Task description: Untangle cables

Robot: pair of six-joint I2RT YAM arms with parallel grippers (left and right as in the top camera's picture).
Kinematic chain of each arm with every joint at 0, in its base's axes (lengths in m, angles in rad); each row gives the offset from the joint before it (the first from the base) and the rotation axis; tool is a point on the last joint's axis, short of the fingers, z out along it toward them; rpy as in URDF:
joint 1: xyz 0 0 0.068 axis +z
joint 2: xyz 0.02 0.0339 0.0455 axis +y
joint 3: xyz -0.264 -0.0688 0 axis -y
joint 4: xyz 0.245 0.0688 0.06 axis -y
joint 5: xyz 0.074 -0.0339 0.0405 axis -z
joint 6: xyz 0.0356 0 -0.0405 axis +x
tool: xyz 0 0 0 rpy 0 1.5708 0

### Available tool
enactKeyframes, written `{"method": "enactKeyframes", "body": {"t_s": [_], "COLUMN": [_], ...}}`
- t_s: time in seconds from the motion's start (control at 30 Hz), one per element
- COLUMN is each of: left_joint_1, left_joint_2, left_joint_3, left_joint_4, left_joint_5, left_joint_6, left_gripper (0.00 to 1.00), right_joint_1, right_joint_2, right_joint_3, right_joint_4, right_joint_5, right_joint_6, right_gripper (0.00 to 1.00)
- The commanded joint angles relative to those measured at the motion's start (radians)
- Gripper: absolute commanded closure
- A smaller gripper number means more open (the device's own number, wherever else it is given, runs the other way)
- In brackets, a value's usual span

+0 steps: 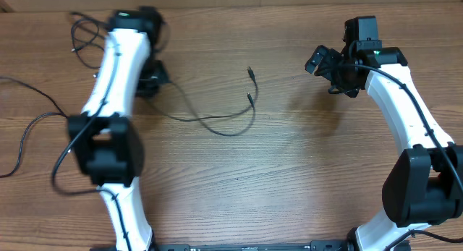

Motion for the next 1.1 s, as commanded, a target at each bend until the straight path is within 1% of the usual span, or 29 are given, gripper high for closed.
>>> {"method": "enactKeyframes", "body": {"t_s": [0.0,0.1,0.27,0.4,0.57,0.63,0.77,0.8,0.83,0.87,0.9,0.93,0.97,1.0,1.07], "left_joint_1": [0.112,0.174,0.264,0.368,0.520,0.559,0.564,0.554,0.541,0.527,0.513,0.498,0.478,0.463,0.434], "left_joint_2": [-0.062,-0.082,-0.134,-0.219,-0.339,-0.363,-0.364,-0.364,-0.364,-0.364,-0.363,-0.363,-0.362,-0.362,-0.362], "left_joint_3": [0.014,0.009,-0.061,-0.189,-0.342,-0.378,-0.436,-0.456,-0.482,-0.505,-0.529,-0.555,-0.588,-0.612,-0.652], "left_joint_4": [-0.071,-0.096,-0.096,-0.092,-0.003,0.059,0.151,0.176,0.208,0.234,0.258,0.279,0.304,0.322,0.360], "left_joint_5": [-0.058,-0.055,-0.042,-0.047,-0.049,-0.006,0.223,0.268,0.302,0.307,0.307,0.307,0.308,0.307,0.305], "left_joint_6": [-0.121,-0.113,-0.113,-0.121,-0.106,-0.030,0.167,0.200,0.221,0.223,0.212,0.201,0.193,0.189,0.189], "left_gripper": [0.96,0.96,0.95,0.95,0.95,0.96,0.95,0.91,0.84,0.72,0.52,0.28,0.11,0.08,0.07], "right_joint_1": [0.000,0.000,0.000,0.000,0.000,0.000,0.000,0.000,0.000,0.000,0.000,0.000,0.000,0.000,0.000], "right_joint_2": [-0.003,-0.003,-0.003,-0.003,-0.003,-0.003,-0.003,-0.003,-0.003,-0.003,-0.003,-0.003,-0.003,-0.003,-0.003], "right_joint_3": [0.002,0.002,0.002,0.002,0.002,0.002,0.002,0.002,0.002,0.002,0.002,0.002,0.002,0.002,0.002], "right_joint_4": [0.002,0.002,0.002,0.002,0.002,0.002,0.002,0.002,0.002,0.002,0.002,0.002,0.002,0.002,0.002], "right_joint_5": [0.010,0.010,0.010,0.010,0.010,0.010,0.010,0.010,0.010,0.010,0.010,0.010,0.010,0.010,0.010], "right_joint_6": [0.002,0.002,0.002,0.002,0.002,0.002,0.002,0.002,0.002,0.002,0.002,0.002,0.002,0.002,0.002], "right_gripper": [0.00,0.00,0.00,0.00,0.00,0.00,0.00,0.00,0.00,0.00,0.00,0.00,0.00,0.00,0.00]}}
